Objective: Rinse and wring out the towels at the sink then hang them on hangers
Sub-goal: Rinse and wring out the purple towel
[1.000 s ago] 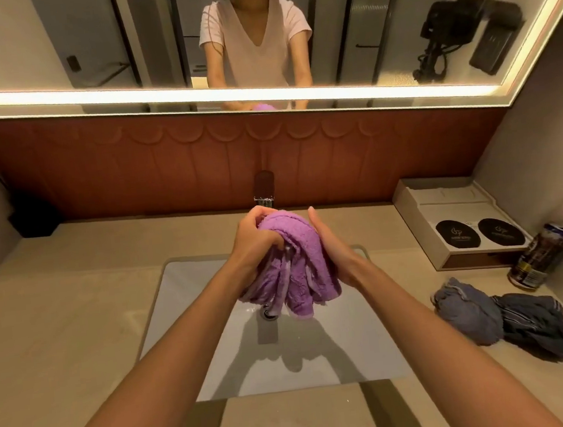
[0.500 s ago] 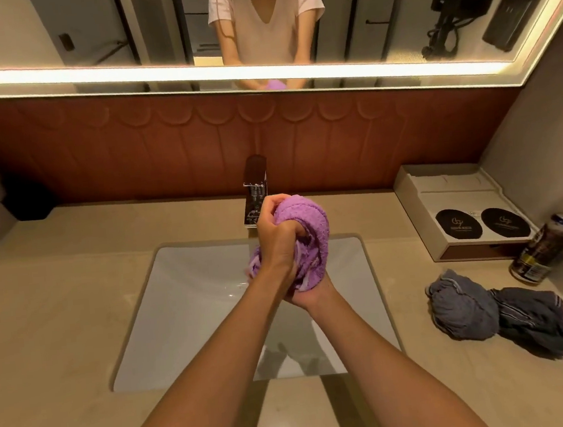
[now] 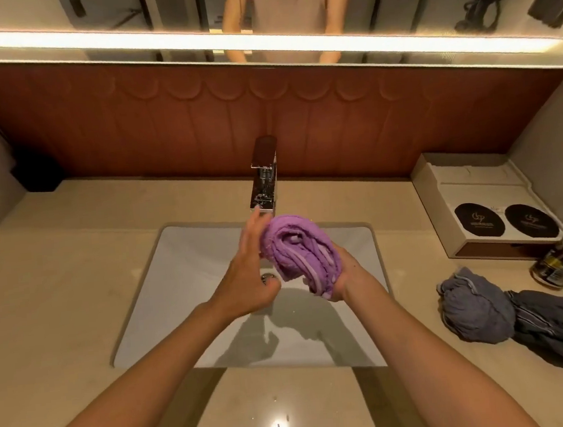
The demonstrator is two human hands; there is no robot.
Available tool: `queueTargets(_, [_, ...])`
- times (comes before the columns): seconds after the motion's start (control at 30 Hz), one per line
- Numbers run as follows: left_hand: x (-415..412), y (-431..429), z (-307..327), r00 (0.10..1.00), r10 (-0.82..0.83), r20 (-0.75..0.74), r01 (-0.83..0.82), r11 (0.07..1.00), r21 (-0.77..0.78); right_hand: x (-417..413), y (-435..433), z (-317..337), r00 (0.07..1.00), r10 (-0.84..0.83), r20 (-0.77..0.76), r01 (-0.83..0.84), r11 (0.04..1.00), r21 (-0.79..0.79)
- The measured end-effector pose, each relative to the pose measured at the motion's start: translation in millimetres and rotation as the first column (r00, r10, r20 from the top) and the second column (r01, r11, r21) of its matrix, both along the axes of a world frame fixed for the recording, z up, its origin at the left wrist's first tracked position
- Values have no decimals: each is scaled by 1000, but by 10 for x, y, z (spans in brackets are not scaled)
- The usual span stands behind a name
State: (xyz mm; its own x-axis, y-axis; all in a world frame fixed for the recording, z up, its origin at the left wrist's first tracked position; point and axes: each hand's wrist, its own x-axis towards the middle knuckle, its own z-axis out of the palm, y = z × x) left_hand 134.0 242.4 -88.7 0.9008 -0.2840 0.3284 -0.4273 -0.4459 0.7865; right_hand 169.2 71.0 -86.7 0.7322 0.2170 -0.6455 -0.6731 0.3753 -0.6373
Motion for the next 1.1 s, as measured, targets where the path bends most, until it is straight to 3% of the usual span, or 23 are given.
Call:
queueTargets(0.03, [32, 98, -101, 973, -113, 203, 54, 960, 275, -11, -1, 10, 999, 35, 1, -34, 998, -55])
queueTargets(0.07, [100, 175, -166, 901, -214, 378, 5, 875, 484, 1, 10, -13, 998, 56, -16, -57, 993, -100])
queueTargets(0.1, [169, 229, -196, 830, -272, 487, -79, 808, 585, -5, 40, -20, 996, 86, -30, -89, 985, -150])
queueTargets(0.17, [303, 297, -230, 733, -302, 609, -188, 771, 609, 14, 132, -34, 989, 135, -59, -145, 963, -225])
queueTargets(0.27, [481, 340, -229, 664, -381, 644, -145, 778, 611, 27, 201, -29, 981, 175, -84, -192, 938, -289])
queueTargets(0.37, [674, 318, -102, 590, -437, 679, -209, 729, 652, 56, 221, -16, 995, 79, -62, -91, 970, -224])
queueTargets(0.43, [779, 250, -30, 589, -400, 702, -278, 715, 641, 57, 268, 53, 999, 21, -47, -31, 972, -233])
queueTargets(0.5, [807, 193, -78, 656, -319, 684, -327, 697, 638, 46, 346, 146, 994, -113, 1, 110, 972, -205])
queueTargets(0.6, [702, 130, -184, 861, -183, 475, -263, 640, 722, 127, 383, 18, 973, -232, 9, 217, 894, -392])
queueTargets(0.67, [627, 122, -263, 979, -37, 199, -124, 669, 733, 106, 389, -85, 964, -251, 87, 247, 728, -639])
queueTargets(0.73, [611, 120, -341, 995, -7, -98, 66, 790, 610, 133, 390, -106, 963, -191, 192, 268, 567, -779])
queueTargets(0.8, [570, 77, -342, 966, -29, -256, 146, 880, 452, 146, 389, -86, 946, -75, 314, 312, 466, -828])
queueTargets(0.87, [517, 26, -331, 873, -38, -486, 167, 960, 225, 218, 397, -80, 916, 63, 396, 345, 379, -859])
queueTargets(0.93, [485, -7, -334, 675, -93, -731, 109, 994, -26, 311, 382, -111, 882, 172, 439, 362, 347, -865])
queueTargets(1.0, [477, -15, -324, 486, -215, -847, 90, 976, -196, 400, 357, -109, 851, 201, 484, 373, 418, -829])
queueTargets(1.1, [528, -64, -345, 234, -411, -881, 24, 908, -417, 577, 299, -85, 841, 106, 530, 356, 630, -690])
